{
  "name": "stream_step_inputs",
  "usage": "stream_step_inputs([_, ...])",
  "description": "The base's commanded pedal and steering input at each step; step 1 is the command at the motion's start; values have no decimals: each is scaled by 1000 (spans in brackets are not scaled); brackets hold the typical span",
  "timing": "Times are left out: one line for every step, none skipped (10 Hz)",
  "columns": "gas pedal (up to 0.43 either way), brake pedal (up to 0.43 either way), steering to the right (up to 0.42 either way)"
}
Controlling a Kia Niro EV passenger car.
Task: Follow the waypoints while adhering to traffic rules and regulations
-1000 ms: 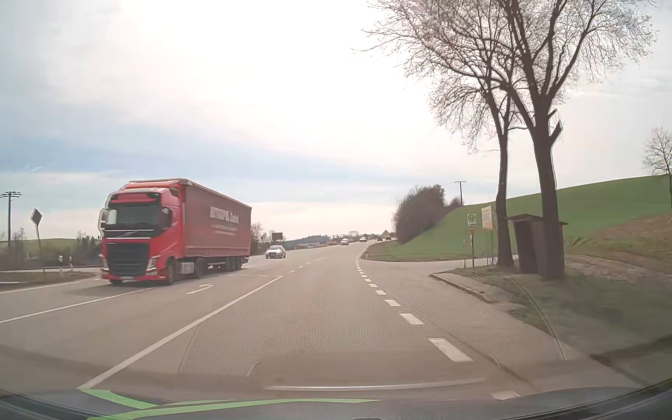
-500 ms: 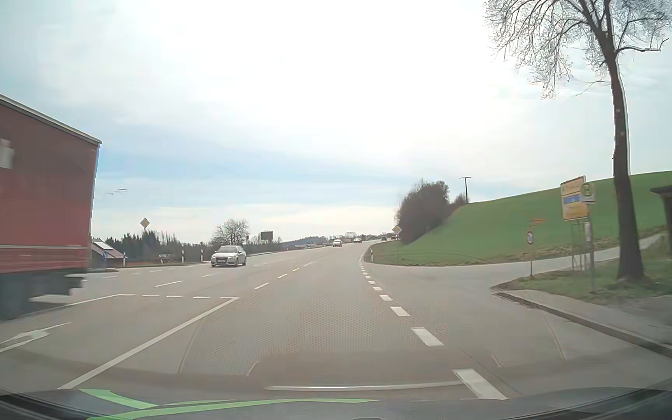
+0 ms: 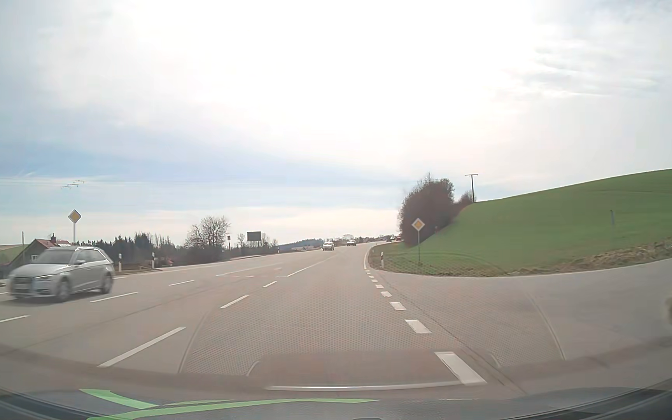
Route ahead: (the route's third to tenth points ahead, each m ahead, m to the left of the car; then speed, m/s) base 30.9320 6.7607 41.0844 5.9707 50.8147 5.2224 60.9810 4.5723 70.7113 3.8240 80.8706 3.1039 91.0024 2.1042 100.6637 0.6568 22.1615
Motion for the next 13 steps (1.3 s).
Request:
stream_step_inputs([169,0,4])
stream_step_inputs([169,0,5])
stream_step_inputs([169,0,5])
stream_step_inputs([177,0,6])
stream_step_inputs([177,0,6])
stream_step_inputs([177,0,6])
stream_step_inputs([177,0,7])
stream_step_inputs([177,0,8])
stream_step_inputs([177,0,8])
stream_step_inputs([177,0,8])
stream_step_inputs([177,0,8])
stream_step_inputs([177,0,8])
stream_step_inputs([177,0,8])
